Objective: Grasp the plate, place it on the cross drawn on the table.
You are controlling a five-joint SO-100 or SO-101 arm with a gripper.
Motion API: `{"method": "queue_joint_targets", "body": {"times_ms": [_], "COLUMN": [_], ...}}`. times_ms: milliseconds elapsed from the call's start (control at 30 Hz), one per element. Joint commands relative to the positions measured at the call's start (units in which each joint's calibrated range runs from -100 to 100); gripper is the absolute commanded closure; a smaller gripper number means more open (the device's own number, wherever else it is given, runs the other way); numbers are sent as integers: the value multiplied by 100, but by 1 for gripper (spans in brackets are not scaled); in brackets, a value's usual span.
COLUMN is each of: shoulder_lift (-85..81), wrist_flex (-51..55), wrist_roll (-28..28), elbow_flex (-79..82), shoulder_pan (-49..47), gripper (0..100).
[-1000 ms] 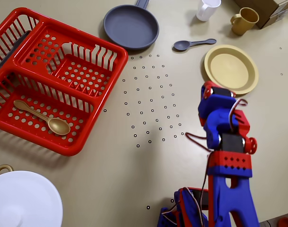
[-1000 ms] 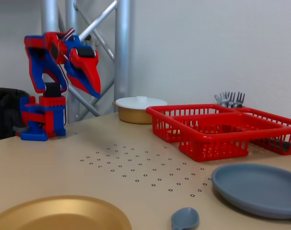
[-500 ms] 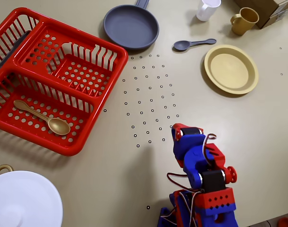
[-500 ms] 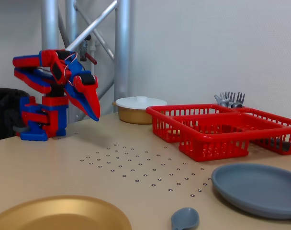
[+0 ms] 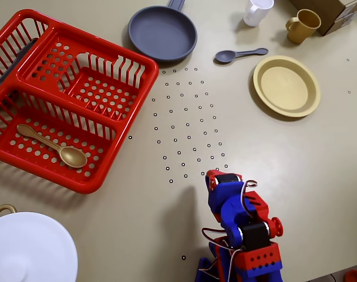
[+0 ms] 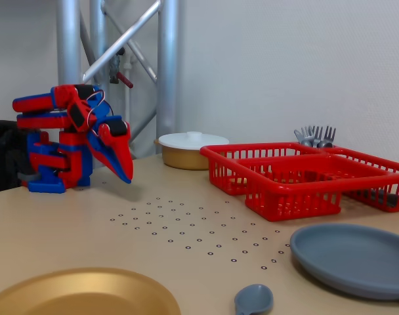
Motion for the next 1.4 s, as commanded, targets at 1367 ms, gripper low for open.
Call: {"method": "queue_joint_targets", "body": {"times_ms": [1367], "shoulder_lift": [-10], "wrist_flex": [-76], "wrist_roll": [103], "elbow_flex": [316], "shoulder_pan": [86], "gripper": [100]}}
